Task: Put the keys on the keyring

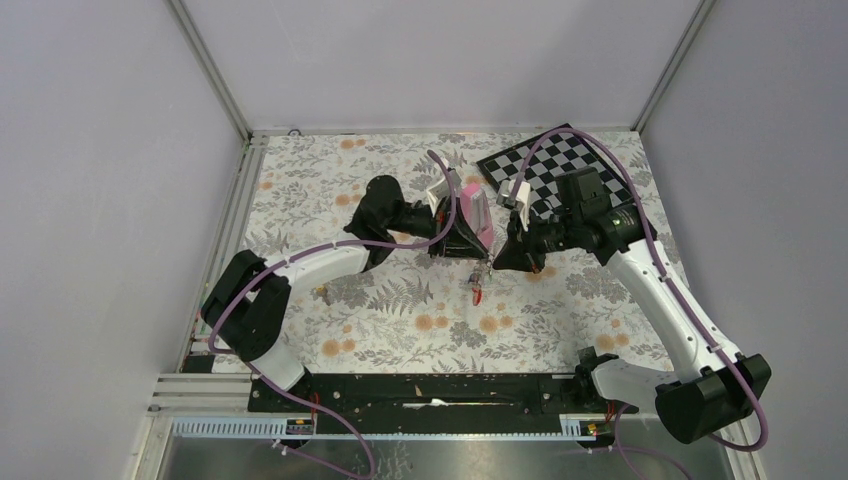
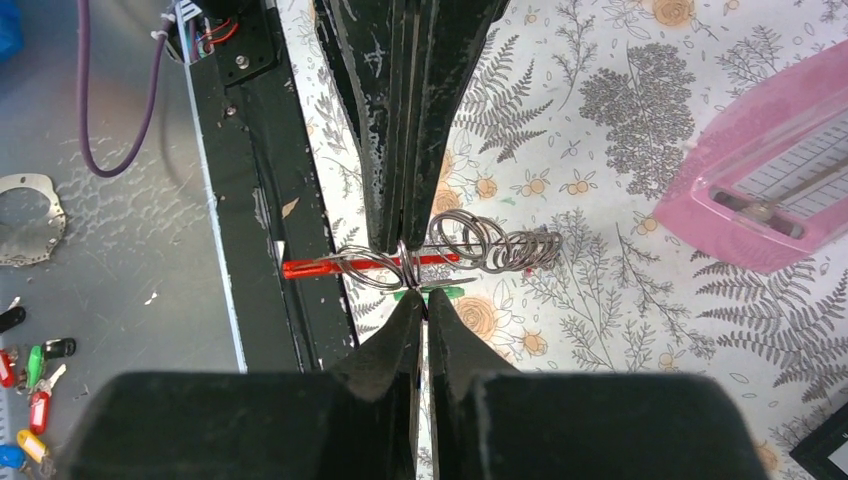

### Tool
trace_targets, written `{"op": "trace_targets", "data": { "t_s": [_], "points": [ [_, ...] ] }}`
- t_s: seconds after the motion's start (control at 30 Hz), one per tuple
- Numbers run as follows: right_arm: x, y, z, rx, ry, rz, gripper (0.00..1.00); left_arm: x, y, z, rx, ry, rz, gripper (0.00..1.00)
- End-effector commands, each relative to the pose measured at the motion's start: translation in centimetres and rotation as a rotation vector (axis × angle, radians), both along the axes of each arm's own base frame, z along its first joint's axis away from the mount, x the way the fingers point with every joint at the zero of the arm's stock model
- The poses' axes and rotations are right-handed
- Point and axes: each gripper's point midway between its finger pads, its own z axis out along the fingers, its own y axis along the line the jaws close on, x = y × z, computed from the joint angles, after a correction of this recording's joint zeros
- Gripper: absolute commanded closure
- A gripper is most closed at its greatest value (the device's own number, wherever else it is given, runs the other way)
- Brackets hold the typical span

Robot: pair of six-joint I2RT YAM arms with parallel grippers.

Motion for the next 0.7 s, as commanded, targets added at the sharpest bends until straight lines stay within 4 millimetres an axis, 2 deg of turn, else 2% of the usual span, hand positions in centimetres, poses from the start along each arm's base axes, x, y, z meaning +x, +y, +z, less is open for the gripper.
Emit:
{"op": "trace_targets", "data": {
  "t_s": [0.0, 0.2, 0.47, 0.67],
  "points": [
    [0.0, 0.3, 0.2, 0.032, 0.003, 0.007, 0.94, -1.3, 0.7, 3.5, -0.113, -0.111, -0.039, 1.0],
    [0.0, 0.9, 0.8, 0.067, 0.03, 0.03, 0.91, -1.5, 0.5, 3.2, -0.113, -0.106, -0.048, 1.0],
    [0.1, 0.8, 1.4, 0.066, -0.001, 0.021, 0.7, -1.8, 0.5, 3.2, -0.118, -0.107, -0.056, 1.0],
    [-0.1, 0.0, 3.3, 0.055, -0.104, 0.027, 0.65, -2.1, 0.8, 3.2, -0.122, -0.103, -0.066, 1.0]
  ]
}}
